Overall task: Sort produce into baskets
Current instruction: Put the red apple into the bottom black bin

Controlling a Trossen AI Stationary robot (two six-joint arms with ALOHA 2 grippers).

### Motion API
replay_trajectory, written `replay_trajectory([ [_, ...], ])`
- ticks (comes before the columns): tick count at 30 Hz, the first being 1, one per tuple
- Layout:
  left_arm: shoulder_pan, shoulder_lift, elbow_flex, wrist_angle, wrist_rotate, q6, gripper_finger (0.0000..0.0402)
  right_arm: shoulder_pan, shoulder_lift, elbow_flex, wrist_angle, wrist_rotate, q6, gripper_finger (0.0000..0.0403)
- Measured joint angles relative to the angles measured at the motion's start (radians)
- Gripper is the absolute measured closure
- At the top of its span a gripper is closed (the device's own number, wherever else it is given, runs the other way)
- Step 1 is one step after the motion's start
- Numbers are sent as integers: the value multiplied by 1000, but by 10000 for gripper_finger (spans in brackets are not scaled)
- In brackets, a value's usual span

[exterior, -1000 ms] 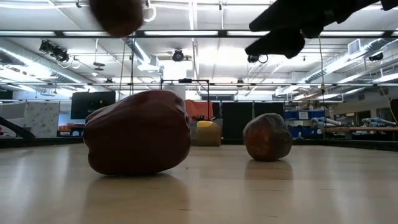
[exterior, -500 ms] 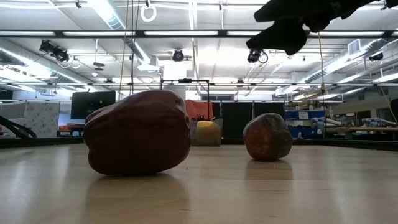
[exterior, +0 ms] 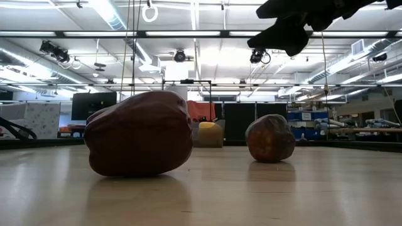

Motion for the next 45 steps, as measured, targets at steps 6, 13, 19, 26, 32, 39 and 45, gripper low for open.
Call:
replay_trajectory([
  [6, 2, 0, -66, -35, 168, -5, 41, 0, 0, 0, 0, -3, -1, 52],
  [13, 20, 0, 16, -168, -23, 10, 40, -5, 0, 0, -12, 23, 25, 53],
  [19, 48, 0, 114, -213, -513, 120, 42, -19, 65, -1, -115, -12, -27, 53],
  [26, 168, 0, 100, -76, -709, 289, 45, -19, 156, -1, -153, -80, -99, 53],
  [32, 281, 0, 41, 289, -812, 610, 45, -18, 169, -1, -146, -53, -51, 53],
  [39, 368, 0, -86, 735, -821, 964, 45, -9, 169, -1, -138, -29, -32, 53],
  [45, 407, 0, -200, 913, -818, 1005, 45, 12, 169, -1, -139, -30, -25, 53],
])
